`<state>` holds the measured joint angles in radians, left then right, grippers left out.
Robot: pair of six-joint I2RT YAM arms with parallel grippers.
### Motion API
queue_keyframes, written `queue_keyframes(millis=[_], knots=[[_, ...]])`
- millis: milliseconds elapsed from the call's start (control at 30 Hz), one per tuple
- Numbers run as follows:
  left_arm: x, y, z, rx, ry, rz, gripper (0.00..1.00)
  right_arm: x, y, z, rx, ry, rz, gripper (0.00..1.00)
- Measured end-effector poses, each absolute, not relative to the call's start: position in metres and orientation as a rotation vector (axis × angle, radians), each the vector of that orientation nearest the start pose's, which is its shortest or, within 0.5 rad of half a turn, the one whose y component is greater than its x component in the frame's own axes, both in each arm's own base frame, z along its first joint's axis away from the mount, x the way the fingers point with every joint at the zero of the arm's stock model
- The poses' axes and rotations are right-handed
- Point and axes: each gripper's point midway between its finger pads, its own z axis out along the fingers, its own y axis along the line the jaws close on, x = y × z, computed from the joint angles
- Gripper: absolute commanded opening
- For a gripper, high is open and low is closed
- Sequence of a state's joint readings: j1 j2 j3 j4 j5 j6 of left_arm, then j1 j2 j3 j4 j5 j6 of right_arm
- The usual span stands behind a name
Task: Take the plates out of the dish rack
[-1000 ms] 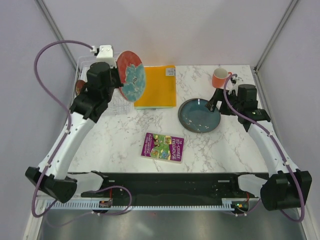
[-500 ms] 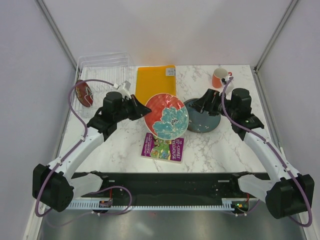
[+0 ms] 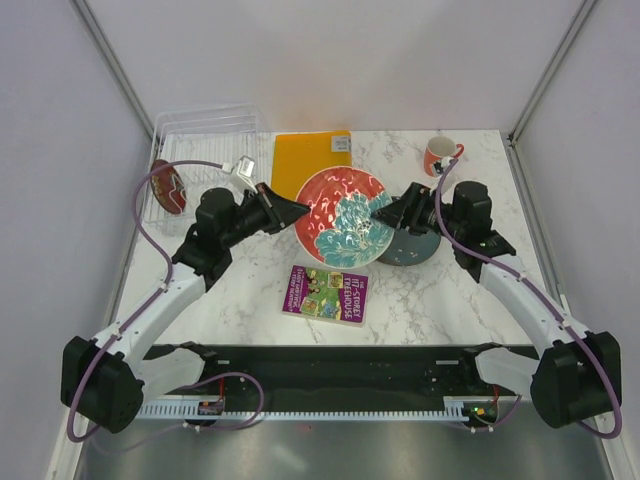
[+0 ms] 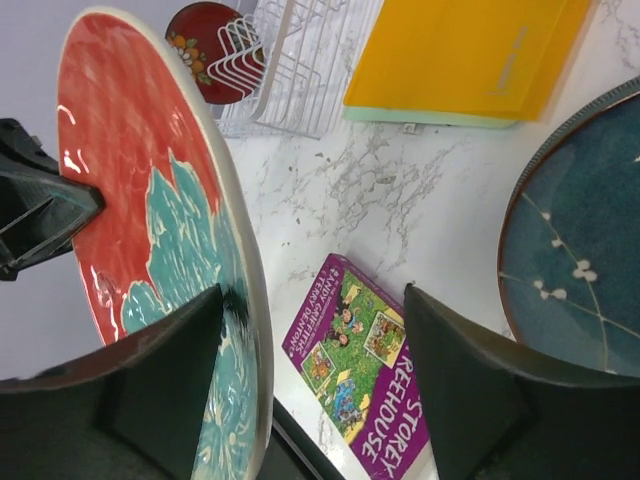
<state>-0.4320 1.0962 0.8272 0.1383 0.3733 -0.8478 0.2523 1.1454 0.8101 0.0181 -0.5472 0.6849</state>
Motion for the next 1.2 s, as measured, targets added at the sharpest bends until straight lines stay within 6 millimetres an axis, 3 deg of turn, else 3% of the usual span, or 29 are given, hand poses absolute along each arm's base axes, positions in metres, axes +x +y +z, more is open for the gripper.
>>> queue_keyframes(millis=[33, 67, 167, 267, 367, 400, 433, 500, 533, 633, 733, 833, 1067, 1200], knots=[[0.298, -0.241, 0.282, -0.084, 1.865, -1.245, 0.02, 0.312, 0.200, 0.234, 0.025, 2.003, 1.147, 0.58], [0.298, -0.241, 0.279, -0.086, 1.869, -1.246, 0.02, 0.311, 0.202, 0.235, 0.021, 1.994, 1.170, 0.37], [0.297, -0.241, 0.271, -0.096, 1.887, -1.245, 0.02, 0.306, 0.209, 0.236, 0.007, 1.978, 1.234, 0.00], [0.299, -0.238, 0.263, -0.117, 1.901, -1.234, 0.02, 0.304, 0.212, 0.242, 0.027, 1.963, 1.302, 0.00], [0.301, -0.238, 0.268, -0.109, 1.875, -1.242, 0.05, 0.304, 0.212, 0.244, 0.046, 1.954, 1.327, 0.00], [0.302, -0.239, 0.269, -0.108, 1.871, -1.243, 0.14, 0.305, 0.212, 0.245, 0.049, 1.947, 1.331, 0.00], [0.303, -0.239, 0.269, -0.107, 1.869, -1.244, 0.31, 0.305, 0.212, 0.245, 0.051, 1.945, 1.328, 0.00], [0.305, -0.240, 0.268, -0.114, 1.869, -1.250, 0.49, 0.306, 0.210, 0.245, 0.057, 1.946, 1.312, 0.00], [0.306, -0.241, 0.266, -0.113, 1.874, -1.251, 0.65, 0.306, 0.209, 0.243, 0.059, 1.951, 1.294, 0.00], [0.304, -0.245, 0.261, -0.105, 1.893, -1.251, 0.75, 0.305, 0.203, 0.235, 0.065, 1.988, 1.203, 0.00], [0.305, -0.240, 0.252, -0.120, 1.926, -1.195, 0.77, 0.304, 0.194, 0.228, 0.062, 2.036, 1.119, 0.00], [0.309, -0.221, 0.251, -0.154, 1.916, -1.061, 0.78, 0.313, 0.170, 0.212, 0.112, 2.092, 0.979, 0.00], [0.291, -0.164, 0.295, -0.180, 1.747, -0.800, 0.81, 0.342, 0.091, 0.158, 0.344, 2.216, 0.691, 0.00], [0.278, -0.140, 0.311, -0.192, 1.679, -0.714, 0.82, 0.351, 0.070, 0.126, 0.417, 2.289, 0.628, 0.00]])
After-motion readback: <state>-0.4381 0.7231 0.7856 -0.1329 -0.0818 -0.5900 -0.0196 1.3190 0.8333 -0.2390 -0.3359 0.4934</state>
